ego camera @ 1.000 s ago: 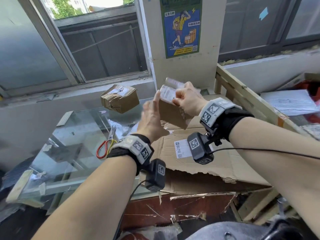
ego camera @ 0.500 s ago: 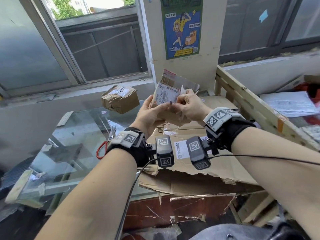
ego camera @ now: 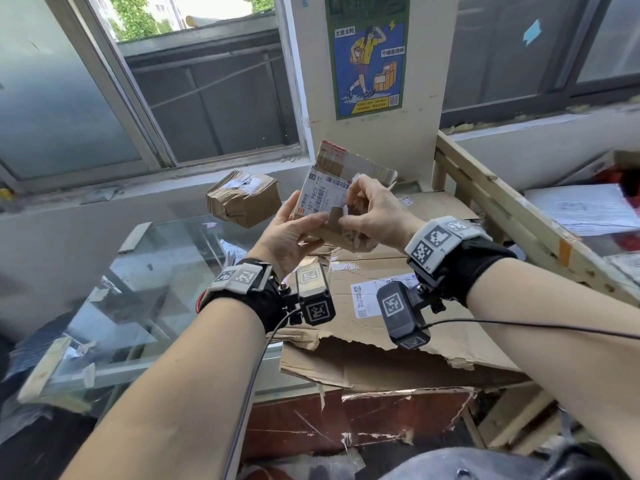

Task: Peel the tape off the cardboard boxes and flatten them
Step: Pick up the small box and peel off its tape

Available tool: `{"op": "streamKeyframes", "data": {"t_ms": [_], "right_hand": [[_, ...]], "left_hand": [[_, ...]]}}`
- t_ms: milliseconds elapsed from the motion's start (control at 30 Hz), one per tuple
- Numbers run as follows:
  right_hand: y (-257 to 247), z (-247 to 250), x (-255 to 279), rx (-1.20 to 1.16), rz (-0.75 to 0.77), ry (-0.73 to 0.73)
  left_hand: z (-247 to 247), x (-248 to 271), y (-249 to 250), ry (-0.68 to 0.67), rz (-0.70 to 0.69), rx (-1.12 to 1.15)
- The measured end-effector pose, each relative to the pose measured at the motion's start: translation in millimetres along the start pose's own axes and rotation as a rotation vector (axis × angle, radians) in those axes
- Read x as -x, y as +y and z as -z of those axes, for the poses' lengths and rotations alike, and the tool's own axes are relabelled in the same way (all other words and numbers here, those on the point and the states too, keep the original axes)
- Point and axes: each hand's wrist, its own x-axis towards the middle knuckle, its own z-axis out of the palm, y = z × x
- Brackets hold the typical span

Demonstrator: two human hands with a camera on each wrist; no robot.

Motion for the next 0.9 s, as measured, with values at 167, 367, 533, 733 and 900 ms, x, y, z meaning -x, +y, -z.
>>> {"op": "streamKeyframes", "data": {"t_ms": [167,367,533,733,900], "right_hand": [[0.0,-0.1,-4.0,0.083,-0.088,0.098],[3.6,1.2,-8.0,0.425,-0.116,0.066],[-0.9,3.8,-3.0,0.107,-0.211,0.054],[-1.4,4.0,3.2,-0.153,-0.265,0.072],[1.3,1.4,4.5,-0.14,-0.228,0.125]], "left_hand": [[-1.1,3.3,-1.6,0.017,-0.024,0.01],[-12.3,6.4,-1.8,0.049,-0.05,0.016],[-17.2,6.7,-6.4,0.121,-0.06,0.042],[-19.4,3.2,-8.0,0.264,-0.039,0.097],[-23.4,2.6,-9.1,0.336,-0.036,0.129]]}}
